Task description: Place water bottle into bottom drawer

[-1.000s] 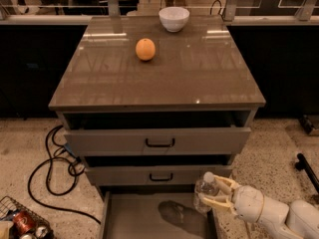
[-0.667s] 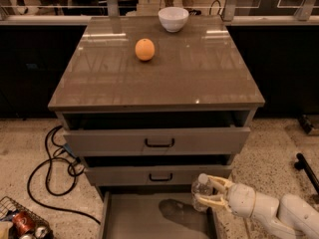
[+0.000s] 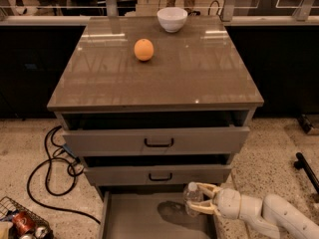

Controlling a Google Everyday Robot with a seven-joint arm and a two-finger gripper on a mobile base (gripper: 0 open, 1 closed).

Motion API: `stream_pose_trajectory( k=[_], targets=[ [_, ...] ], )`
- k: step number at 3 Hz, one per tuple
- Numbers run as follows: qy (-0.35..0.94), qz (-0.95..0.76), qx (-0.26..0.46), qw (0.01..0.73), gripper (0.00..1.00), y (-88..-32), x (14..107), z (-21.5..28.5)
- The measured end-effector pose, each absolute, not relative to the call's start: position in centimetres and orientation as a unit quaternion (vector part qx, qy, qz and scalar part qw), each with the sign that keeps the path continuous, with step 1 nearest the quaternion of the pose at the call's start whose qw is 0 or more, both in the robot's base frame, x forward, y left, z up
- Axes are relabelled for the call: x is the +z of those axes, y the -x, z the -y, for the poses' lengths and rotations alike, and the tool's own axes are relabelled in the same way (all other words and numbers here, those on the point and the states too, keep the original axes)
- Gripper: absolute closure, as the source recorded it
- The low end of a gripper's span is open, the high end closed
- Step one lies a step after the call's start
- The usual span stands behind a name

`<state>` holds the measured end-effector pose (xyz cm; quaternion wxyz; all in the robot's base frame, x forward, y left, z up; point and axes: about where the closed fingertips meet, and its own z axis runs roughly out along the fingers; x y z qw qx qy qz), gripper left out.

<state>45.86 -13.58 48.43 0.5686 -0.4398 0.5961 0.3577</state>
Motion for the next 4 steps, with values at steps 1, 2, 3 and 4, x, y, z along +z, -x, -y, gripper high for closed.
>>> stream_pose_trajectory(
  k=[1,2,3,4],
  targets=[
    [0.429,-0.598,0.398,0.547,1.00,-44.6,42.7,10.8],
    [0.429,-0.598,0.398,0.547,1.00,-44.6,42.7,10.8],
    [0.430,-0.587,0.416,0.545,1.00,-45.6,41.0,9.6],
    [0.431,-0.574,0.441,0.540,1.00,-46.8,37.3,7.1]
  ],
)
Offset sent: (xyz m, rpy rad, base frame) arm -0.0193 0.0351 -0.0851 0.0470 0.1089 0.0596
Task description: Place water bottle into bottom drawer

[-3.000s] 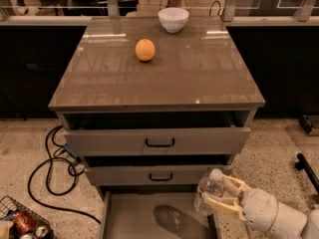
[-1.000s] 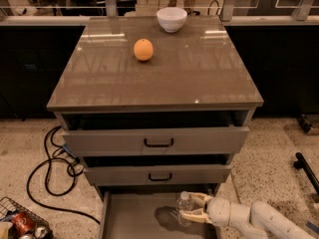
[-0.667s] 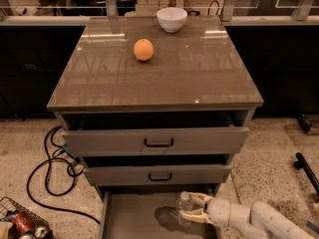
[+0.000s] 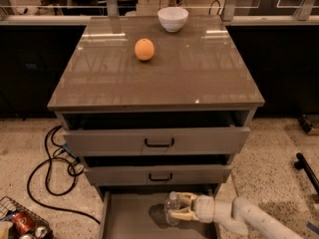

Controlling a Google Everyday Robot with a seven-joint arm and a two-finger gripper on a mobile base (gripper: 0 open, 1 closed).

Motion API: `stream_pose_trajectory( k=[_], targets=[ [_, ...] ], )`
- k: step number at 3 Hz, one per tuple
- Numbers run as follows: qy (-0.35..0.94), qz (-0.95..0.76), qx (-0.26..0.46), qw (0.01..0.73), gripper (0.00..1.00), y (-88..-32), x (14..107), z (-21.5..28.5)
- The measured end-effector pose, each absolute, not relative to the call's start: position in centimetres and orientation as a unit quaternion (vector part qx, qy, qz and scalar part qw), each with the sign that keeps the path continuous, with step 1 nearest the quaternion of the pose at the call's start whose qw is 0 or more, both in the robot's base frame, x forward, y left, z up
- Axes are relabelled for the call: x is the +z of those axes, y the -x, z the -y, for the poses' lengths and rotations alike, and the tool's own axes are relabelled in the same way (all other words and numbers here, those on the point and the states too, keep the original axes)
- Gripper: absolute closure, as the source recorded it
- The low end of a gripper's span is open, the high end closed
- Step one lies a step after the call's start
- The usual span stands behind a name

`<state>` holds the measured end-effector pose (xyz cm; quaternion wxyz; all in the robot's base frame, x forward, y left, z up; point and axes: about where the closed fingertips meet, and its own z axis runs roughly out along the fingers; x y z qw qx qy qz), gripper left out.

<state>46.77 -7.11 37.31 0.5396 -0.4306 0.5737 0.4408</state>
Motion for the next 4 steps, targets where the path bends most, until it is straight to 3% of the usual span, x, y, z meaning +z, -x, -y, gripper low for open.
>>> stream_pose_trajectory(
  k=[2,4],
  targets=[
    [0.422,-0.584,0.463,0.516,1.00,-47.0,29.2,2.3],
    [0.420,-0.609,0.432,0.515,1.00,-48.3,24.1,0.2]
  ],
)
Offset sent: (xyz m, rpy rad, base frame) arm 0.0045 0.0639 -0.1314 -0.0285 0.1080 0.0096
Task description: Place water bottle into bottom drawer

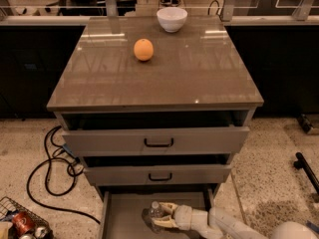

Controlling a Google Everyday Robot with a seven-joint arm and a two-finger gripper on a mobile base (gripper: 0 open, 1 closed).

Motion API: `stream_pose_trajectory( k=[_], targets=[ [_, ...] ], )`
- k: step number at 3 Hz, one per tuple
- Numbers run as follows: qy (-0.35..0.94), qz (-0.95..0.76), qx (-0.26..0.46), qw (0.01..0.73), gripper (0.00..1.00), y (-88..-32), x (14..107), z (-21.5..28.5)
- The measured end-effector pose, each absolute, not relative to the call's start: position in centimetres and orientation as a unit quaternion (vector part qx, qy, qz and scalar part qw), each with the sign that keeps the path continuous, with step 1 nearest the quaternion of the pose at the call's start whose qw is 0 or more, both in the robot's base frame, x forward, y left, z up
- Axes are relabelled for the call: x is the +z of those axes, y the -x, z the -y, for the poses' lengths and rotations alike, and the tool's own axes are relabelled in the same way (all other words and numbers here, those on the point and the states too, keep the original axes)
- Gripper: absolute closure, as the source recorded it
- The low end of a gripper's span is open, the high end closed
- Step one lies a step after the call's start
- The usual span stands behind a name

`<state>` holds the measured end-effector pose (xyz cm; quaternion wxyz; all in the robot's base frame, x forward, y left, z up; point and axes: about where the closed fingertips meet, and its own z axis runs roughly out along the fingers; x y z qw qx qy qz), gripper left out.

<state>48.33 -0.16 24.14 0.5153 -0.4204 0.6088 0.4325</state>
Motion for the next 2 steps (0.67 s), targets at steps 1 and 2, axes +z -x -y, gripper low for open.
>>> stream_pose_trajectory(
  k=[1,2],
  targets=[
    [0.424,-0.613,0.417,0.520,1.00,-49.1,23.3,-0.5],
    [0.424,-0.620,0.402,0.523,1.00,-49.1,22.2,-0.9]
  ],
)
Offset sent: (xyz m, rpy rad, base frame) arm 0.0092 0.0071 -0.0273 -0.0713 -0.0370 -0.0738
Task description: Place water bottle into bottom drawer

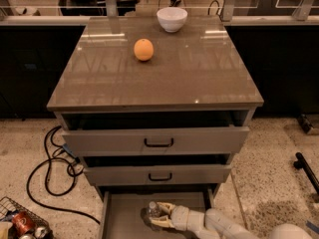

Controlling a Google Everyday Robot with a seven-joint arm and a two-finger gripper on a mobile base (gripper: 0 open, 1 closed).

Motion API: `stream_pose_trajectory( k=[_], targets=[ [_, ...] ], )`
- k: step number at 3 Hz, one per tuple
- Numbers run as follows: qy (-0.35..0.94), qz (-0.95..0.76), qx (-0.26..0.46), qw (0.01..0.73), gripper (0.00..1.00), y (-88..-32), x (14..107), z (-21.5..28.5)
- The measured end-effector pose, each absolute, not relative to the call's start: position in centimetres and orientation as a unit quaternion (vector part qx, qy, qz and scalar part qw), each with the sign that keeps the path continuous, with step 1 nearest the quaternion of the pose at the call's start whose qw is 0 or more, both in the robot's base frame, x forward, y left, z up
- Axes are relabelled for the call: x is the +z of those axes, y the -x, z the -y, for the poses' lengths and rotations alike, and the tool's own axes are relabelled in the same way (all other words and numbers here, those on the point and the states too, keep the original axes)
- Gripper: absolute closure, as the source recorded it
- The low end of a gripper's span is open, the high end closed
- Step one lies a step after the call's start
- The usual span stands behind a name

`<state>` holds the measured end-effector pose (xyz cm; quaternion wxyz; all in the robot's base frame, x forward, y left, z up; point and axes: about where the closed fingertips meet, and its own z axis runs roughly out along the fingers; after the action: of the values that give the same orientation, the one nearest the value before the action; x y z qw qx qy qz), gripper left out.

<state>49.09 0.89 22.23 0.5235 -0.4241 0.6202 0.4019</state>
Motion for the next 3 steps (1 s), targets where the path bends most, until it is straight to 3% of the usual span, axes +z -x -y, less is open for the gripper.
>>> stream_pose_trajectory(
  k=[2,3],
  targets=[
    [0.415,-0.626,0.402,0.523,1.00,-48.61,20.45,-1.64],
    [0.415,-0.626,0.402,0.523,0.83,-48.61,20.53,-1.65]
  ],
)
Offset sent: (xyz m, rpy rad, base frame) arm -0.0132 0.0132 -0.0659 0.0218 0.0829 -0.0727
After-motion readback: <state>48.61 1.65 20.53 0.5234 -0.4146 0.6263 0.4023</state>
